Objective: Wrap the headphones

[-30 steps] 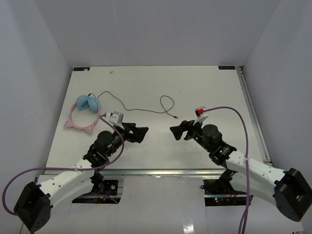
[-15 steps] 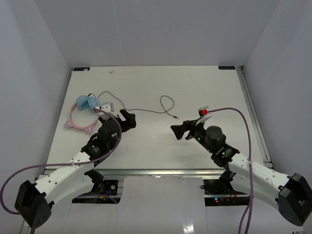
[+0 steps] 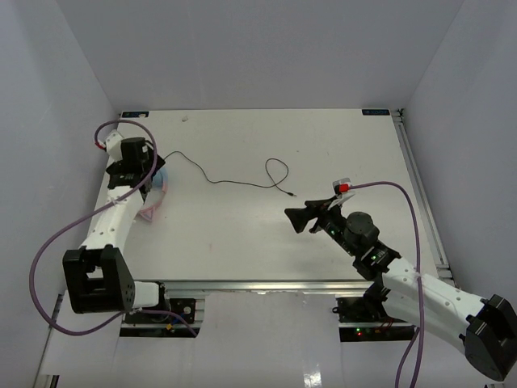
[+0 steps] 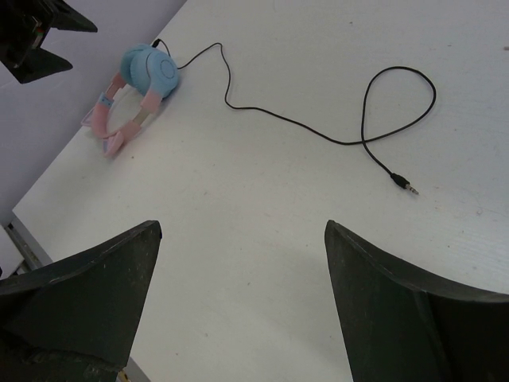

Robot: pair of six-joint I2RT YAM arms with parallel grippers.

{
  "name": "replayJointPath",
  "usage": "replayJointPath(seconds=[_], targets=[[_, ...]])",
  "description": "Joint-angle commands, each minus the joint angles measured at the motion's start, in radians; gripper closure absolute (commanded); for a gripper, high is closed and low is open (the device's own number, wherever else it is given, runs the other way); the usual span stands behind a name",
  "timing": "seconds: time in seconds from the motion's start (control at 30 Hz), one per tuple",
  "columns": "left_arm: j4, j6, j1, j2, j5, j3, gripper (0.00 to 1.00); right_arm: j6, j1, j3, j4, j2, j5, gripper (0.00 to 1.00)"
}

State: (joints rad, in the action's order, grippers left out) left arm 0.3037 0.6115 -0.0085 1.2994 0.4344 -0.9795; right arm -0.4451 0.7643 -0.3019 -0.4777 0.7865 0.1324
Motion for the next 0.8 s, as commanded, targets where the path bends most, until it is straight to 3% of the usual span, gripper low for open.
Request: replayJointPath(seconds=[0.0, 0.13, 0.33, 0.53, 0.77], targets=[[0.235, 0.134, 0.231, 0.033, -0.156, -0.061, 0.14, -0.014, 0.004, -0.015, -0.017, -0.026, 0.005, 0.1], [0.242, 0.239, 0.261, -0.018, -0.185, -0.004, 0.16, -0.015, 0.004, -0.014, -0.015, -0.041, -0.016, 0.1], [0.3, 0.285, 0.318, 0.075, -0.315, -0.016, 0.12, -0.015, 0.004, -0.008, -0.023, -0.033, -0.01, 0.1], [0.394, 0.398, 0.334, 0.103, -0.179, -0.034, 0.22, -0.023, 0.004, -0.014, -0.013, -0.04, -0.021, 0.09], [0.457, 0.441, 0.341, 0.197, -0.165, -0.079, 0.23, -0.004, 0.004, 0.022, -0.049, -0.085, 0.006, 0.09]])
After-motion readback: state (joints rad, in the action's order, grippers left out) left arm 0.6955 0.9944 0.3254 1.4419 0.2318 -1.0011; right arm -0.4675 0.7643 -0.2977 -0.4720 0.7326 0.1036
